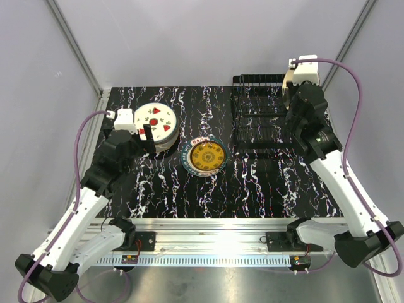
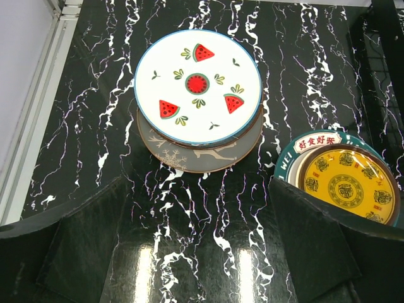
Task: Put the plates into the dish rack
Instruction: Insert the plate into the dish rack
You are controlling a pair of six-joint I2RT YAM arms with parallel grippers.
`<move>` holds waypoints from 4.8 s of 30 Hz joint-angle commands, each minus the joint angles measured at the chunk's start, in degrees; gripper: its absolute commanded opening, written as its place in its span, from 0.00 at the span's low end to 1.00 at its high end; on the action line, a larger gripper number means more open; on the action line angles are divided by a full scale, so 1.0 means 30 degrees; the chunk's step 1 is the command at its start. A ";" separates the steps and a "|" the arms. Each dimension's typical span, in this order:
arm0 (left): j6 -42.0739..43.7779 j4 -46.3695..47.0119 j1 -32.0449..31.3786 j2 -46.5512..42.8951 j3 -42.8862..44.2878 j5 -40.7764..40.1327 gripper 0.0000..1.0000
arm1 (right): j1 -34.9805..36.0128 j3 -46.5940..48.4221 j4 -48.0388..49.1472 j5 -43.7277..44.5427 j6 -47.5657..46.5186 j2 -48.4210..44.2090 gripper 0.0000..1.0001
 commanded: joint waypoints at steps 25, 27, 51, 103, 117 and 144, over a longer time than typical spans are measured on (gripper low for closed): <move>-0.0113 0.0932 -0.0481 -0.0220 0.0155 0.0451 0.99 | -0.4441 0.2210 0.4768 -0.3719 -0.4925 0.4757 0.00; -0.0113 0.0961 -0.0510 -0.0220 0.0155 0.0451 0.99 | -0.4732 0.2122 0.4768 -0.4069 -0.4867 0.4817 0.00; -0.0084 0.0932 -0.0627 -0.0044 0.0155 0.0598 0.99 | -0.5204 0.0072 0.6408 -0.4746 -0.6331 0.5696 0.00; -0.0025 0.0903 -0.0920 -0.0044 0.0184 0.0510 0.99 | -0.5819 -0.1335 0.6672 -0.4599 -0.5540 0.6428 0.00; 0.0004 0.0931 -0.0978 0.0044 0.0155 0.0481 0.99 | -0.5819 -0.1218 0.6233 -0.4687 -0.5013 0.6545 0.04; 0.0004 0.0873 -0.0979 0.0190 0.0184 0.0481 0.99 | -0.5526 0.0803 0.4094 -0.4746 -0.3489 0.7512 0.00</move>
